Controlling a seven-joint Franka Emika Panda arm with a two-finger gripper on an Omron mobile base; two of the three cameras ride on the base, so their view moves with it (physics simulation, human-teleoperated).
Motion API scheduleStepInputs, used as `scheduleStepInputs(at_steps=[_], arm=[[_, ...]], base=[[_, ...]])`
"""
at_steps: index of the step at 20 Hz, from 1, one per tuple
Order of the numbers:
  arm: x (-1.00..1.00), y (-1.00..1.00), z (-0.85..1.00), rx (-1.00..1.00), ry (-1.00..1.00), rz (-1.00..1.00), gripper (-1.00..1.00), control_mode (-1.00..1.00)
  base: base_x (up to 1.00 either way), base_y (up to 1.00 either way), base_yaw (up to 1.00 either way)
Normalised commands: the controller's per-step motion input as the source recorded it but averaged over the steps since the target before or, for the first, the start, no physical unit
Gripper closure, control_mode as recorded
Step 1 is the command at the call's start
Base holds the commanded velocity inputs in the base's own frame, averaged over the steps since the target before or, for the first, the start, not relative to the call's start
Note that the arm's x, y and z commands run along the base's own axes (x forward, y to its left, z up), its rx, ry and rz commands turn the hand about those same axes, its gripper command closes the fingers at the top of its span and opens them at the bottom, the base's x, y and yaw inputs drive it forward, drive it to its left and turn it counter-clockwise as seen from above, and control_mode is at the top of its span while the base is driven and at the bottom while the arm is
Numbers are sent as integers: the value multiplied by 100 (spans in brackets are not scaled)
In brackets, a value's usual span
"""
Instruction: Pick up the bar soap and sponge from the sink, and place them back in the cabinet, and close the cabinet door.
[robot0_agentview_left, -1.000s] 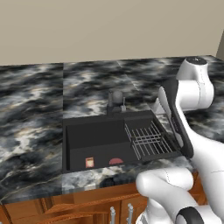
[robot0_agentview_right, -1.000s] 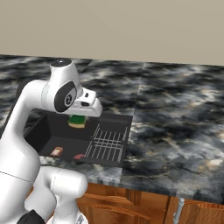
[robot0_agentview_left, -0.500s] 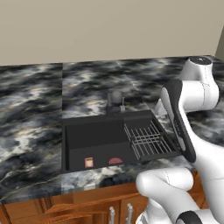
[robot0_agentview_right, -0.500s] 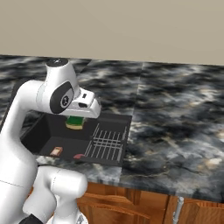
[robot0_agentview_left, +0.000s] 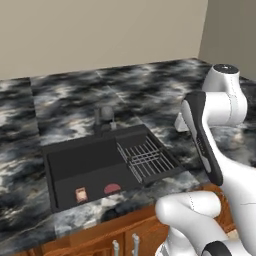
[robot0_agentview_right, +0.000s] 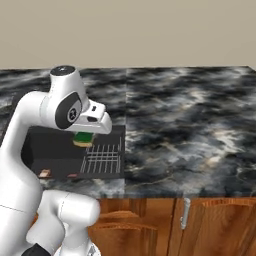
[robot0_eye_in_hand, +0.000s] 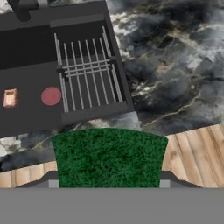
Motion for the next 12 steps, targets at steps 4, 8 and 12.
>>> scheduleStepInputs(at_steps=[4, 8, 12], arm=[[0, 0, 0, 0, 0, 0, 100, 100], [0, 0, 0, 0, 0, 0, 100, 100], [0, 0, 0, 0, 0, 0, 100, 100]], base=[[0, -4, -54], [0, -38, -50], [6, -61, -43]])
